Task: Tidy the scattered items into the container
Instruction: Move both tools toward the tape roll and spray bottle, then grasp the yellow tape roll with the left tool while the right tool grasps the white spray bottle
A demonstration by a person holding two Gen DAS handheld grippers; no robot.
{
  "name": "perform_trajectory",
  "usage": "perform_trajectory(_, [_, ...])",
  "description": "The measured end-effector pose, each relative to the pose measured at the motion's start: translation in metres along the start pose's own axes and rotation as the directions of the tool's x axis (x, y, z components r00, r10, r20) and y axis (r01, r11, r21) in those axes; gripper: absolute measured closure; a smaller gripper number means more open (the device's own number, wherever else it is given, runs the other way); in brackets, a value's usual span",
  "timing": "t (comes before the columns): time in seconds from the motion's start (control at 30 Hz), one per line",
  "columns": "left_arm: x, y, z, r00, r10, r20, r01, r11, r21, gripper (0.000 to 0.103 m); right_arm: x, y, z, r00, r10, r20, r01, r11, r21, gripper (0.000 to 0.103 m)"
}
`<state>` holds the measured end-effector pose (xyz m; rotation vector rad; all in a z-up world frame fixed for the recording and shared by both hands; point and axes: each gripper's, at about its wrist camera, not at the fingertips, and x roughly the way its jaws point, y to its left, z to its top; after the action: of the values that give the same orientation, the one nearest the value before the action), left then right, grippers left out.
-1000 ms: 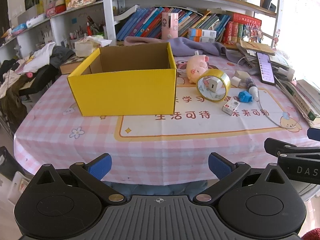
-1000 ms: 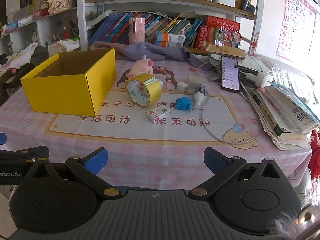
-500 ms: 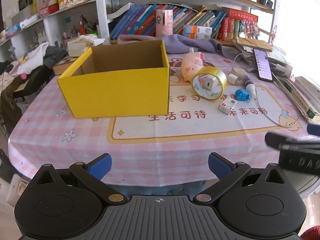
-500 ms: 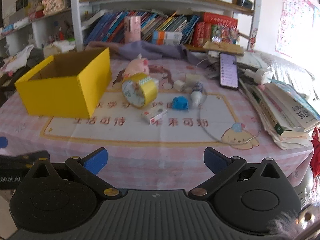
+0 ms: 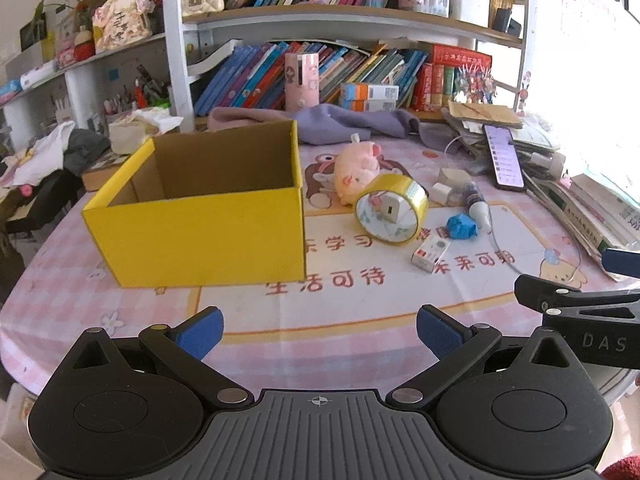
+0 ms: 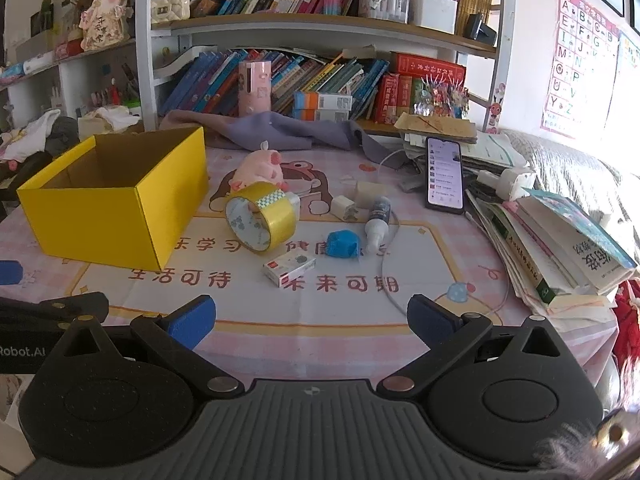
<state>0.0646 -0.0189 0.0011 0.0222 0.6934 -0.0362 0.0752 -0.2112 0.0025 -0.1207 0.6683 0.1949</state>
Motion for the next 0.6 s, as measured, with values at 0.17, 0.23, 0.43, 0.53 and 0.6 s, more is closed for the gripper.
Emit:
perform_trajectory(0.17, [0.012,-0.005,0.008,1.000,0.003,0.007,-0.003,1.000,0.008,0.000,0.012,-0.008,0.006,1.000,0.003,0.009,-0.003,1.000,0.028,0.000])
perform_trajectory(0.23, [0.018,-0.006,0.012,1.000,0.003,0.011,-0.003,1.000,0.008,0.000,0.018,-0.011,0.009,1.000,0.006,0.006,-0.007,1.000,0.026,0.000])
perform_trajectory(0.43, [0.030,-0.016,0.022,1.000,0.000,0.027,-0.001,0.999,0.042,0.000,0.036,-0.016,0.019,1.000,0.007,0.007,-0.007,1.000,0.017,0.000])
perform_trajectory(0.53, [0.040,-0.024,0.029,1.000,-0.009,0.016,0.008,0.999,0.053,0.000,0.045,-0.024,0.023,1.000,0.005,-0.005,-0.005,1.000,0.026,0.000])
perform_trajectory(0.6, [0.044,-0.029,0.032,1.000,-0.016,0.013,0.016,0.998,0.058,0.000,0.051,-0.030,0.026,1.000,0.000,-0.016,0.000,1.000,0.031,0.000])
